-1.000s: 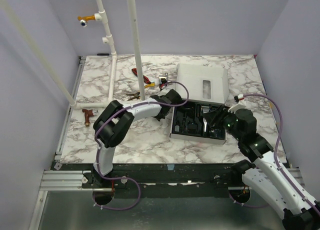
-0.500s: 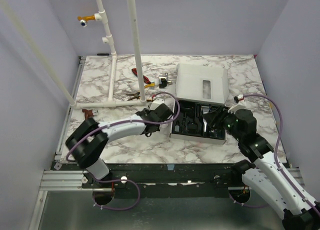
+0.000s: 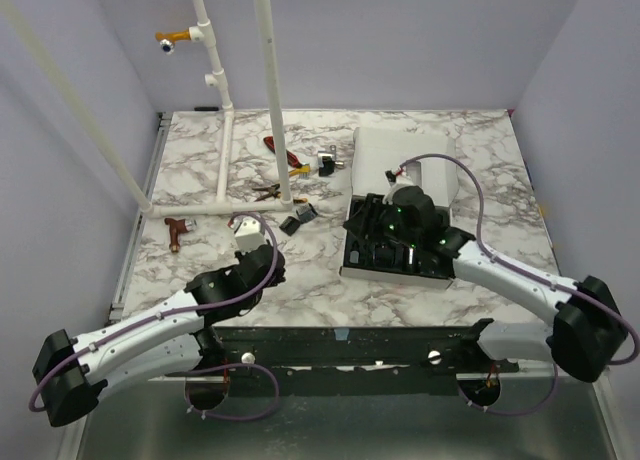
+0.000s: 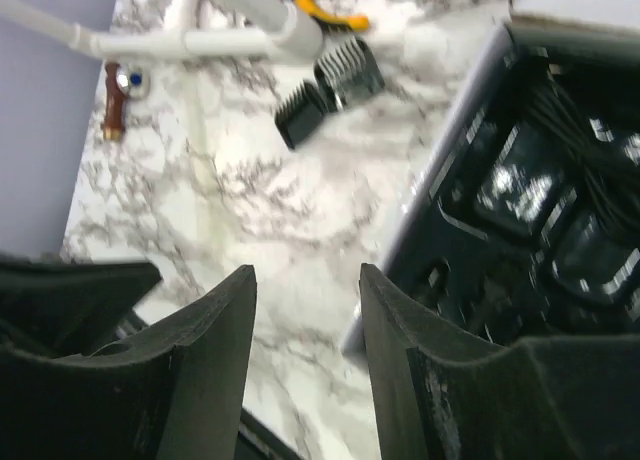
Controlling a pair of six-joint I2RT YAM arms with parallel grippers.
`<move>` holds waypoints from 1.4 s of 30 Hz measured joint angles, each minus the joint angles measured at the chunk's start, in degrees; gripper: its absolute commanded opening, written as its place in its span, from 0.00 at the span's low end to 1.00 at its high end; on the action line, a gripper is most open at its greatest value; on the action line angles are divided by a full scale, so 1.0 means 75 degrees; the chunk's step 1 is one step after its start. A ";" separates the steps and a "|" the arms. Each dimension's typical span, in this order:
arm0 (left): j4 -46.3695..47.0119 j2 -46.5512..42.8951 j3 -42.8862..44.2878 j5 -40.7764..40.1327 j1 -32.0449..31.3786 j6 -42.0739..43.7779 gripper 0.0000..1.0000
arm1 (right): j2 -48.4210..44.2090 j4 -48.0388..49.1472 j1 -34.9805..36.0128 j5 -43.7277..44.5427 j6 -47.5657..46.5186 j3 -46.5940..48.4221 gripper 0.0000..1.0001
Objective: Sort the hair-cutting tools
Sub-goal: Adjust the haircut tool at the center of the board, then pick up the haircut tool at the center of the board.
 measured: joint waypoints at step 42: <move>0.0265 -0.1349 -0.1276 -0.0189 0.0006 -0.0239 0.20 | 0.8297 -0.0906 -0.0979 0.1798 0.0160 0.7595 0.51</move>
